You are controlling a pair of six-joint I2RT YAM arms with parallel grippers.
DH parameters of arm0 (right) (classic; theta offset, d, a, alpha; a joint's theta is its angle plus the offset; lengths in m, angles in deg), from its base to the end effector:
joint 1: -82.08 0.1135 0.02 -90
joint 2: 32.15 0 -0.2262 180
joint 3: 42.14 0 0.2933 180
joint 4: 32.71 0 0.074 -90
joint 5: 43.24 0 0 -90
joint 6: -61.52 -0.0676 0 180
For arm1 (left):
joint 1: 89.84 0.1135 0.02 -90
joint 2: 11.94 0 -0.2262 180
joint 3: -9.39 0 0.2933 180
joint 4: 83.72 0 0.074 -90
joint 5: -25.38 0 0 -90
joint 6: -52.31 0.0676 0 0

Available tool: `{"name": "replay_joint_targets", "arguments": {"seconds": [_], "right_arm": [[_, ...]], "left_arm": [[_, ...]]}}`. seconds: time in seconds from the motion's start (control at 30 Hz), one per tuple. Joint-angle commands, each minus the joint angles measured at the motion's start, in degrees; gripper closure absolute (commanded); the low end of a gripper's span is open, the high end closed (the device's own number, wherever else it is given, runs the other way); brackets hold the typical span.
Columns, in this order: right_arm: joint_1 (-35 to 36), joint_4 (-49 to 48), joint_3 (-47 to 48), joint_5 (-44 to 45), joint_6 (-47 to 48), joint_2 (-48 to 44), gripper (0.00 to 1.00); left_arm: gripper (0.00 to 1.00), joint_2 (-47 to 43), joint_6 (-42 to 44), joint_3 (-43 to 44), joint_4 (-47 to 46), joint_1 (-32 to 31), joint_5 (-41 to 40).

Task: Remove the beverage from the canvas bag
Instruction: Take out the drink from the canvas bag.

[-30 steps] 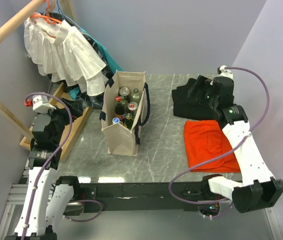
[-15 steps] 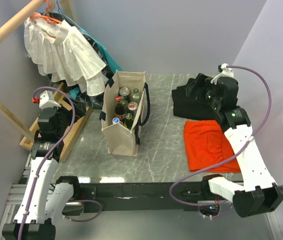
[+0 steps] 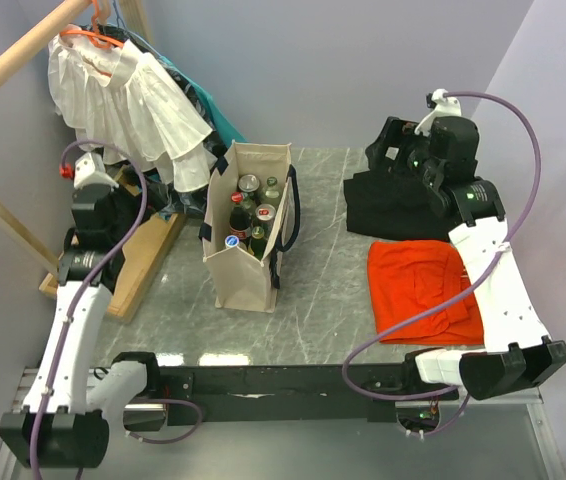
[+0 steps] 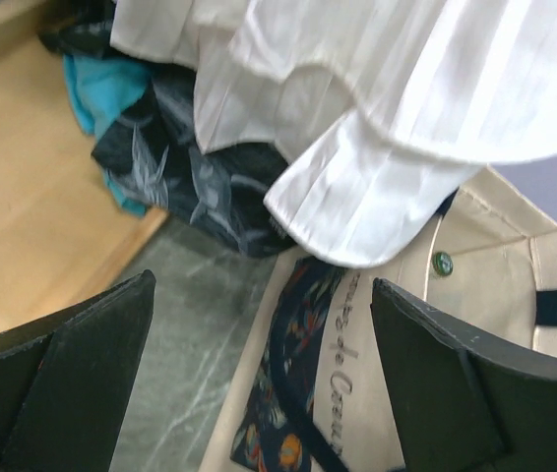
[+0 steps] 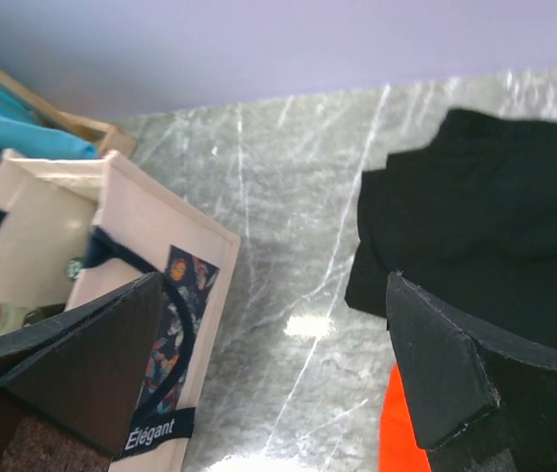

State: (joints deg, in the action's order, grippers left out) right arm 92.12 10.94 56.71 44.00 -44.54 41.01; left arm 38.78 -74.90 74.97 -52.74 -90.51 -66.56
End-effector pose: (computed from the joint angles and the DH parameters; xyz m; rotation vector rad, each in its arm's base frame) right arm 0.3474 0.0648 0.4135 0.0665 1.8984 0.3564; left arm 0.2963 -0.0012 0.3245 -0.6100 1.7717 -0.4273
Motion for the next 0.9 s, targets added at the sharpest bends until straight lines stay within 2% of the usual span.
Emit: {"name": "replay_joint_targets", "arguments": {"seconds": [0.0, 0.2, 0.43, 0.67, 0.87], "right_arm": [[1.91, 2.85, 5.32, -0.49, 3.31, 1.27, 0.00], [3.66, 9.53, 17.70, 1.97, 5.68, 6.72, 0.00], [4.98, 9.89, 22.55, -0.22, 5.51, 9.01, 0.00], [7.79, 11.73, 26.06, -1.10, 6.29, 10.77, 0.00], [13.06, 16.74, 32.92, -0.93, 9.02, 15.33, 0.00]], "left_arm": [[0.04, 3.69, 5.65, 6.25, 3.50, -0.04, -0.10], [0.04, 1.23, 7.85, 5.11, -4.14, -0.04, 5.97], [0.04, 0.70, 11.46, 9.15, -0.37, 0.05, 4.57], [0.04, -0.71, 13.13, 8.89, 0.33, -0.04, 3.87], [0.04, -1.59, 12.25, 6.87, -0.72, -0.04, 4.39]]}}
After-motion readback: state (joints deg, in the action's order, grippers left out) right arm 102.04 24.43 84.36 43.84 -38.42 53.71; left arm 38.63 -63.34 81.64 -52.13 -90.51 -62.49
